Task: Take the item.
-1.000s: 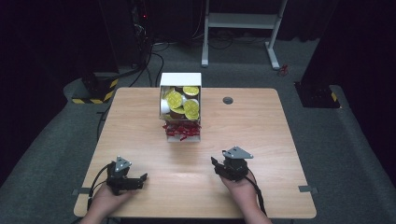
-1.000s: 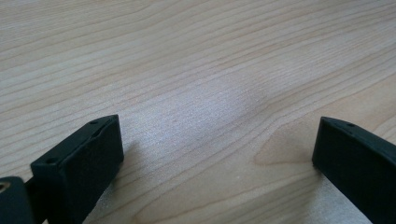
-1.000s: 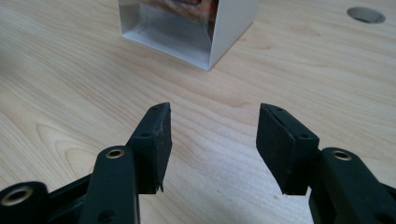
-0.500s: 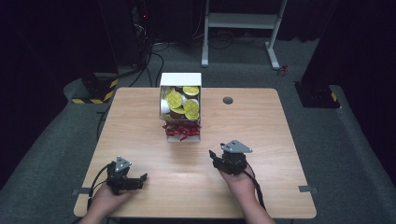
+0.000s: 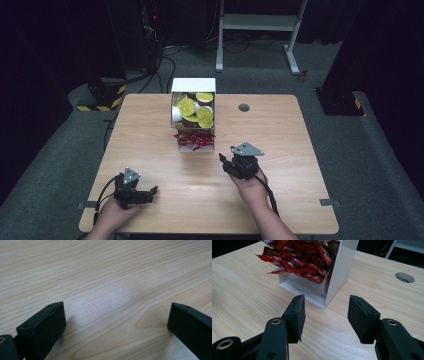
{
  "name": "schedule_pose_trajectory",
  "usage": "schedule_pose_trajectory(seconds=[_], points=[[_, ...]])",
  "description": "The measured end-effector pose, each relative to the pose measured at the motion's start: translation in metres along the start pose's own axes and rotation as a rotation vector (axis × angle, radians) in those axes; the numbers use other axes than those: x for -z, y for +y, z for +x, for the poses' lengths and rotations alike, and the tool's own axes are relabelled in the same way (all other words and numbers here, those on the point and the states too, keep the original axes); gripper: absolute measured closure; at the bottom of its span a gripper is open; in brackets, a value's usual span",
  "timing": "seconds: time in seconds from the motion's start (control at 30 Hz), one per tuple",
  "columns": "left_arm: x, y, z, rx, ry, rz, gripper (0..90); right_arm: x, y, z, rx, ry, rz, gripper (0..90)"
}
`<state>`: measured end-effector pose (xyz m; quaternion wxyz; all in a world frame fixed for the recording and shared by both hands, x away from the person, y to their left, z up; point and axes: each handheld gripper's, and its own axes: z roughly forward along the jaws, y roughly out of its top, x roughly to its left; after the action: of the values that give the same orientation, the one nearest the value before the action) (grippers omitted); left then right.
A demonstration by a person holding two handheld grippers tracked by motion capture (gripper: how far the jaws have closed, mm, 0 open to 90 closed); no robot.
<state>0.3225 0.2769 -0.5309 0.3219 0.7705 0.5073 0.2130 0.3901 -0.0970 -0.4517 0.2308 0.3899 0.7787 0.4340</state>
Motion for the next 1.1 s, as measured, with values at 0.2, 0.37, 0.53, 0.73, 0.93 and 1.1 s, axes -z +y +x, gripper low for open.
schedule_pose_trajectory(seconds=[0.2, 0.37, 0.53, 0.73, 0.93, 1.1], points=[[0.0, 0.0, 0.0, 0.003, 0.0, -0.002, 2.1, -0.004, 0.008, -0.001, -0.006, 0.004, -0.011, 50.7], [0.001, -0.001, 0.0, -0.009, -0.002, -0.002, 2.1, -0.012, 0.011, -0.004, -0.006, 0.007, -0.02, 52.0], [0.0, -0.001, -0.001, -0.003, -0.004, -0.001, 2.0, -0.019, 0.014, -0.007, -0.014, 0.004, -0.022, 52.4], [0.0, 0.0, 0.0, -0.006, -0.006, 0.001, 1.9, -0.024, 0.022, -0.007, -0.012, 0.0, -0.047, 53.1], [0.0, 0.0, 0.0, -0.006, -0.006, 0.002, 1.9, -0.029, 0.03, -0.005, 0.017, -0.001, -0.039, 55.4], [0.0, 0.0, 0.0, -0.019, -0.002, 0.004, 1.4, -0.034, 0.034, -0.007, 0.0, 0.012, -0.041, 55.3]])
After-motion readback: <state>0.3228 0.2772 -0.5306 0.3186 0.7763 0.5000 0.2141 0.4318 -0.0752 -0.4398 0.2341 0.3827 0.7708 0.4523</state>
